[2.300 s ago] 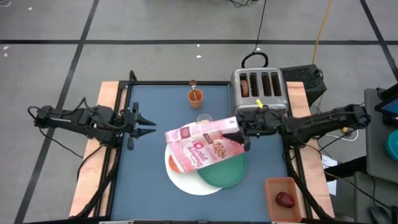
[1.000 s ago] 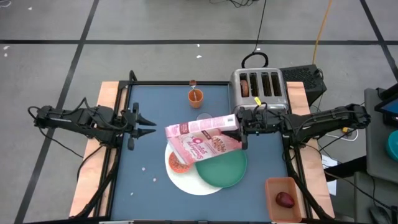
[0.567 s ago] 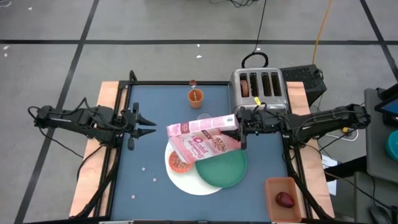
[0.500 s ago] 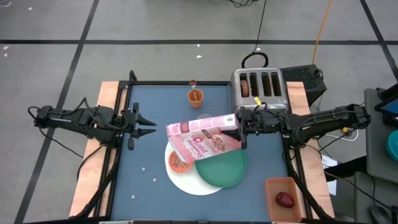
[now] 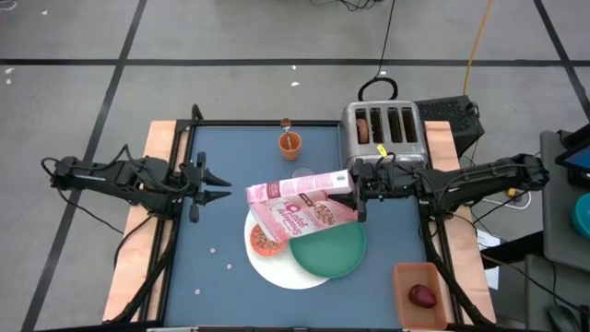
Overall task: Arrange a breakfast setting
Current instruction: Pour the cereal into the orange bowl
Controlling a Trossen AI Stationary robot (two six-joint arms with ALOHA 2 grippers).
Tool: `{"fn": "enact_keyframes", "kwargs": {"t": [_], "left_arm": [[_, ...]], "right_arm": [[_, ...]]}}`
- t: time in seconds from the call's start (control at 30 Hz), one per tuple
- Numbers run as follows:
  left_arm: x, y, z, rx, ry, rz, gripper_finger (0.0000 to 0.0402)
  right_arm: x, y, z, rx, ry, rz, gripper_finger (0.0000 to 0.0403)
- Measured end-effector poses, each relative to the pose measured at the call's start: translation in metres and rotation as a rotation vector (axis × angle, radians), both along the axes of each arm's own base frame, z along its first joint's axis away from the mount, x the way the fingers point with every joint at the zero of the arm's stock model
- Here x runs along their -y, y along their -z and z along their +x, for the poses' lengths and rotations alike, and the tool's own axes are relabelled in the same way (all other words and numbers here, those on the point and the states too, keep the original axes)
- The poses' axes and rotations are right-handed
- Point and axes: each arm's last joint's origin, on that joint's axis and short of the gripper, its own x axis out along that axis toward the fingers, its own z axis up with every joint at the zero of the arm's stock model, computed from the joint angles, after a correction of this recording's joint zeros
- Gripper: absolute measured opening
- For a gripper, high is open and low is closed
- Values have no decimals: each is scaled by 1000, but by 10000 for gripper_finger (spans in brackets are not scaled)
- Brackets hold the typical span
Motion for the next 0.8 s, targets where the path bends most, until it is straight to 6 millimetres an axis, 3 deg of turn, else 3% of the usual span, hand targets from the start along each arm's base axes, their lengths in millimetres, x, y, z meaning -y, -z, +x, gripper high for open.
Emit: {"fn": "enact_keyframes", "kwargs": {"t": [0.8], "left_arm": [[0, 0, 0, -1, 0, 0, 113]], "right_arm": [[0, -1, 0, 12, -3, -3, 203]]}}
